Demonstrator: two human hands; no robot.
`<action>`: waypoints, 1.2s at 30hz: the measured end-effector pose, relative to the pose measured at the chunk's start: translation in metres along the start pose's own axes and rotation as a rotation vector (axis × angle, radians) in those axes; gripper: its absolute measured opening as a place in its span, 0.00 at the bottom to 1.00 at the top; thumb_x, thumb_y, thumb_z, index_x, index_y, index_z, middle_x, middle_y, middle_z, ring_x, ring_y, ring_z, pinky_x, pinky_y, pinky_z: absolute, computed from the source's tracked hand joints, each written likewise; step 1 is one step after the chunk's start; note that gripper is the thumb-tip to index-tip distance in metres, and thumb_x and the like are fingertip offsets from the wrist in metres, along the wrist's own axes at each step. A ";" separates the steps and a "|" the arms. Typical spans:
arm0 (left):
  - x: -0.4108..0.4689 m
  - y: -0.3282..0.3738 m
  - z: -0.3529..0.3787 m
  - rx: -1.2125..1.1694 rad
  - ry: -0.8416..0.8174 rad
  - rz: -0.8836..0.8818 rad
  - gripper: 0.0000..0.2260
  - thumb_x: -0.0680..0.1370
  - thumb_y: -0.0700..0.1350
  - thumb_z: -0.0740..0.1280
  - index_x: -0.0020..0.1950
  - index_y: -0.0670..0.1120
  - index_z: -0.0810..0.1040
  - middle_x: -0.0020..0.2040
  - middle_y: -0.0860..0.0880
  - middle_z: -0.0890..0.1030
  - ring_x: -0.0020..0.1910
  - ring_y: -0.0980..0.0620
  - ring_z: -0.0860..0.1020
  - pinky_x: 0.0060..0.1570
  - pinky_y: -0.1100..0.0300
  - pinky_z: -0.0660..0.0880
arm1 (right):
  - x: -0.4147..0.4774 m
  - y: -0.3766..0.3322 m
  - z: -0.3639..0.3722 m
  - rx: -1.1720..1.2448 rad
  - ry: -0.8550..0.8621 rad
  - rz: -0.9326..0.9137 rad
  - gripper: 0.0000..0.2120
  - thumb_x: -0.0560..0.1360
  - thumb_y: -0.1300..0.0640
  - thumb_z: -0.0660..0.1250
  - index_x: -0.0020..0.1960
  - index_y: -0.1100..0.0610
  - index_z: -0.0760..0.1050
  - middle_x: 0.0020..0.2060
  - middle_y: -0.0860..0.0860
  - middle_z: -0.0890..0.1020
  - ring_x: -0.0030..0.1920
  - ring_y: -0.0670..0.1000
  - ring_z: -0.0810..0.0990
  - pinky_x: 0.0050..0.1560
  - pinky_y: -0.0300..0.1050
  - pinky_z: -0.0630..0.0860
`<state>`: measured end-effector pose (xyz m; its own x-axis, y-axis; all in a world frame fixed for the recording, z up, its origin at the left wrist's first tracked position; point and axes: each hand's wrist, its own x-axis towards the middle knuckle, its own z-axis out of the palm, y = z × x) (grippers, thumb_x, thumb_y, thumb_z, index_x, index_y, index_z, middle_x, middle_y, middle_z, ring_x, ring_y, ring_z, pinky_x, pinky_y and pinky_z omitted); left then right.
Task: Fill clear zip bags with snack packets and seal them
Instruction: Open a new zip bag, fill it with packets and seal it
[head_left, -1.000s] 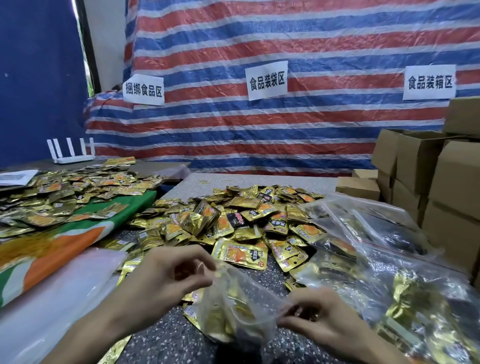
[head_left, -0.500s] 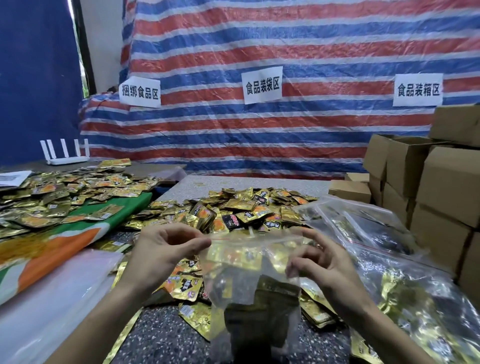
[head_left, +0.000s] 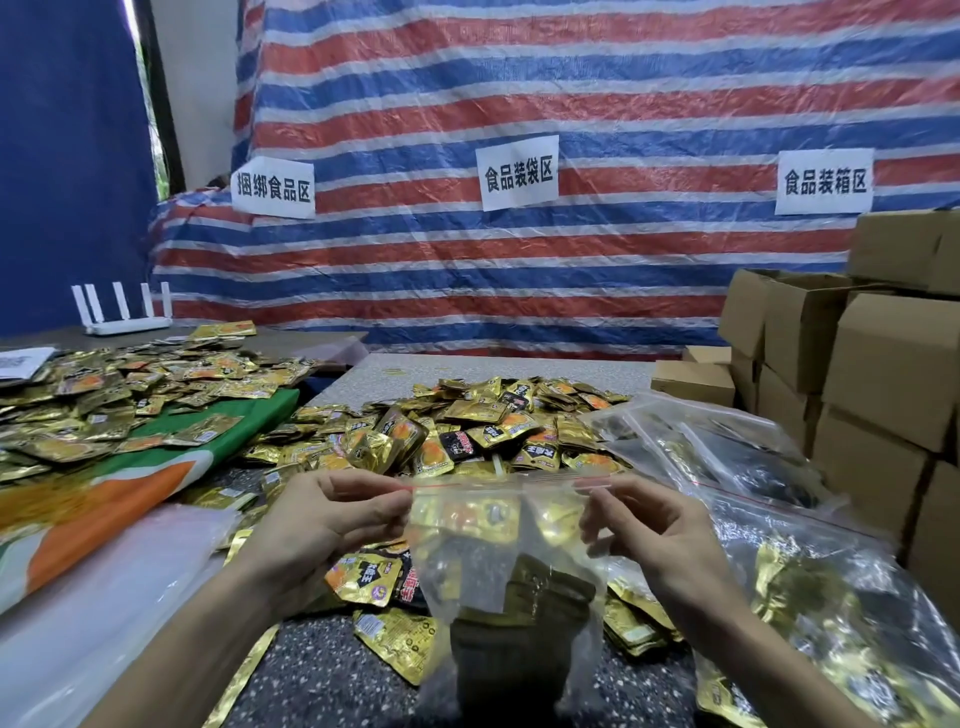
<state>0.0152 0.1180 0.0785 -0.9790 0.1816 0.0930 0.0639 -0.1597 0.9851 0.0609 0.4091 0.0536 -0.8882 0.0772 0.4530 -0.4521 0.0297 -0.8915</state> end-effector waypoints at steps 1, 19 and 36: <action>0.000 0.000 -0.001 0.006 -0.003 -0.010 0.12 0.60 0.38 0.77 0.42 0.37 0.86 0.40 0.37 0.85 0.35 0.48 0.84 0.36 0.62 0.81 | 0.000 -0.001 0.000 0.005 0.014 0.001 0.08 0.73 0.54 0.69 0.47 0.56 0.85 0.38 0.59 0.84 0.38 0.54 0.83 0.38 0.44 0.81; -0.012 0.006 0.017 0.533 0.047 0.354 0.05 0.75 0.37 0.73 0.40 0.44 0.83 0.35 0.47 0.82 0.34 0.57 0.77 0.33 0.67 0.72 | 0.000 -0.006 0.002 -0.137 0.079 -0.056 0.11 0.71 0.49 0.68 0.43 0.57 0.82 0.38 0.55 0.83 0.39 0.48 0.80 0.43 0.43 0.76; -0.026 0.009 0.037 0.641 0.049 0.525 0.06 0.74 0.40 0.75 0.40 0.50 0.83 0.38 0.52 0.83 0.39 0.52 0.81 0.40 0.54 0.77 | 0.033 -0.073 0.073 -0.970 -0.489 -0.371 0.07 0.77 0.47 0.69 0.48 0.49 0.83 0.41 0.40 0.82 0.43 0.41 0.79 0.45 0.49 0.79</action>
<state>0.0484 0.1477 0.0903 -0.7974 0.1922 0.5720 0.5983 0.3747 0.7083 0.0585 0.3365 0.1343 -0.7463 -0.4861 0.4546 -0.6275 0.7416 -0.2373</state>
